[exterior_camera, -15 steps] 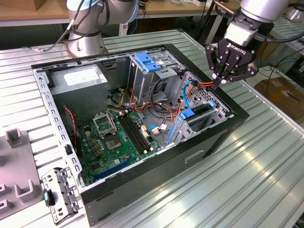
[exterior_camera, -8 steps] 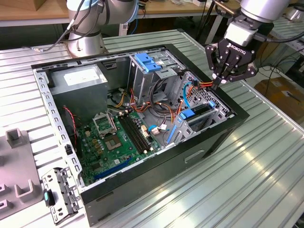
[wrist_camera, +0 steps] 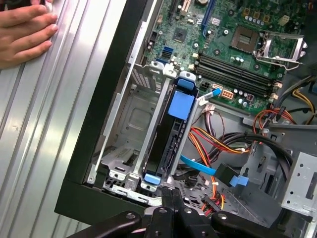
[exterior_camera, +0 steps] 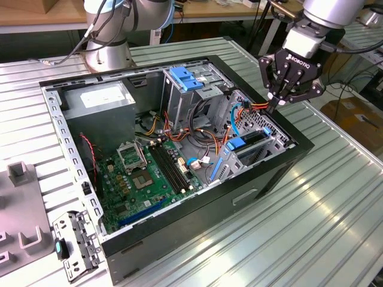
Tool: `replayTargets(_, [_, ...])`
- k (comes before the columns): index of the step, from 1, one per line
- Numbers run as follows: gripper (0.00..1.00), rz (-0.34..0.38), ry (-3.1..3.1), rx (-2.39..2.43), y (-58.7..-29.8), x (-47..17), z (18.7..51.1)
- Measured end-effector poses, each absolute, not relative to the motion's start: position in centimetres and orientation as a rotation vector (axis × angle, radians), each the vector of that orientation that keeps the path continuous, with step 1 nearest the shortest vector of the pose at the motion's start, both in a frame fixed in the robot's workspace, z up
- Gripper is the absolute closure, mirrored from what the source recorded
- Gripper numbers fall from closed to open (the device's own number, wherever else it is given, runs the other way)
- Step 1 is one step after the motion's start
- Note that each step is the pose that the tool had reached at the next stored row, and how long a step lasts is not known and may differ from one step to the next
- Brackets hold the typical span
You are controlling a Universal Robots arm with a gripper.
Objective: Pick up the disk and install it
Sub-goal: 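Insert the first disk wire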
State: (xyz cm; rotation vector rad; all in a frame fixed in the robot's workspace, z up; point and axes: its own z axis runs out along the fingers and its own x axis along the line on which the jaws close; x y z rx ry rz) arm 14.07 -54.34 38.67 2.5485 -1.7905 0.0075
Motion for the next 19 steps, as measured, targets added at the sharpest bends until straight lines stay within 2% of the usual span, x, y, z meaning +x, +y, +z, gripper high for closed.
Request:
replayTargets(10, [0.89, 0.009, -1.727, 2.592, -52.4, 16.9, 38.6])
replayTargets(19, [0.89, 0.009, -1.725, 2.594, -52.3, 16.9, 38.6])
